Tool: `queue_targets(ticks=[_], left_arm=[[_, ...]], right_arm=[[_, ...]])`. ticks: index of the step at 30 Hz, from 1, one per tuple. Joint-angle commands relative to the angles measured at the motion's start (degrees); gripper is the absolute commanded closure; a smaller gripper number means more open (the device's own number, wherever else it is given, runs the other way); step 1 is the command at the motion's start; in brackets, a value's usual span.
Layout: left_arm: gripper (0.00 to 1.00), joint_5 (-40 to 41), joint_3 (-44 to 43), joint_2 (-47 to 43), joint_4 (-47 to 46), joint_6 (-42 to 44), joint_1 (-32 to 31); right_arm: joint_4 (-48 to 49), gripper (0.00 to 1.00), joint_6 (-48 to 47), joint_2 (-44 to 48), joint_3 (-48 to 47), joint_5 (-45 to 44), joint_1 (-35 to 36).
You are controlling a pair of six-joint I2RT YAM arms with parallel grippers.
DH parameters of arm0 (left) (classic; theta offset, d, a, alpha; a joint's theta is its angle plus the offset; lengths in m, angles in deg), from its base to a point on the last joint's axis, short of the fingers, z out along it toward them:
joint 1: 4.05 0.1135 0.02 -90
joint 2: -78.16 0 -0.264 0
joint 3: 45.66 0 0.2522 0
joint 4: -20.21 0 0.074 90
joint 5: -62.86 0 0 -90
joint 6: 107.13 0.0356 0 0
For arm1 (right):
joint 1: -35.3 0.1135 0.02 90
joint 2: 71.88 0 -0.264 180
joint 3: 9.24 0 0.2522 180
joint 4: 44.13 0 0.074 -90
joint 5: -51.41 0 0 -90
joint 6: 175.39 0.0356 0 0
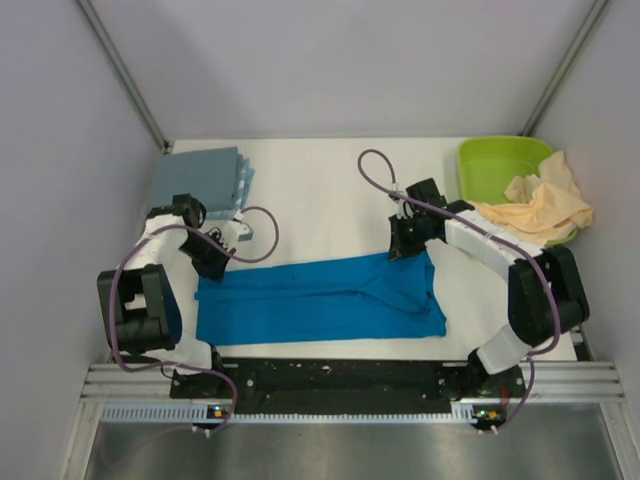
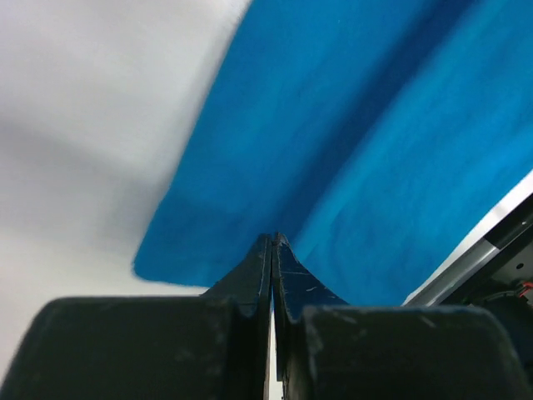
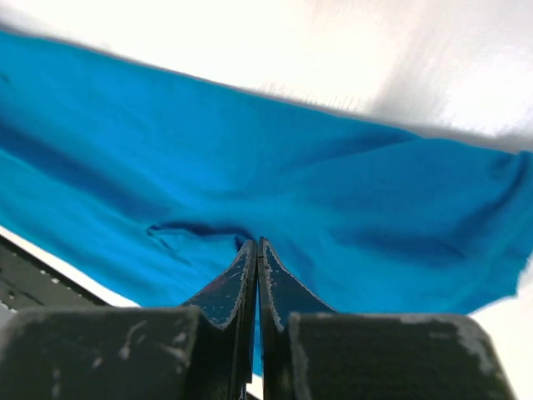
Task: Fold and stack the t-shirts
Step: Fold the other side of the tshirt into a rectangle
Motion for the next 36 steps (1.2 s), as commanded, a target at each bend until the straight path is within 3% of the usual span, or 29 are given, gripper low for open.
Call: queue_targets(ticks=[1,5,11,17,21,24,28,31,36], left_arm=[[1.0,5.8,7.1,2.0,-11.0,-6.6,-1.9],[1.0,7.3,9.3,2.3,-9.0,-4.9,-1.9],[1.0,10.0,14.6,-3.7,-0.8,1.9,-1.8],[1.0,20.5,19.5,-2.0,-2.9,3.1,-1.6],[0.97,15.5,12.6,-4.1,1.9,4.7,-1.3],[0.92,7.3,5.0,-4.4,3.5,2.9,-1.4],[0.89,1.0,0.1,-3.4,0.7,-3.2,-1.4],[0.89,-0.1,1.4,-4.6,-2.1,-4.7,-1.4],[0.89,-0.7,2.5,-5.0,-3.1,-6.4,-2.0]], right_arm=[[6.4,1.0,-3.4,-5.4,-0.1,3.0,2.1],[7.3,1.0,-5.4,-6.2,4.2,7.1,4.8],[6.8,1.0,-2.6,0.7,13.7,10.6,6.6],[-3.2,1.0,-5.7,4.9,13.5,15.5,11.2],[-4.4,1.0,-5.3,9.5,8.0,9.6,11.2],[-4.2,1.0,-3.6,3.9,0.2,-2.6,11.2],[-4.0,1.0,-4.7,-7.8,-5.4,-9.6,11.2],[-5.1,1.0,-5.9,-11.8,-5.1,-7.9,11.7],[-7.7,1.0,-7.4,-8.2,-1.9,1.7,17.0]])
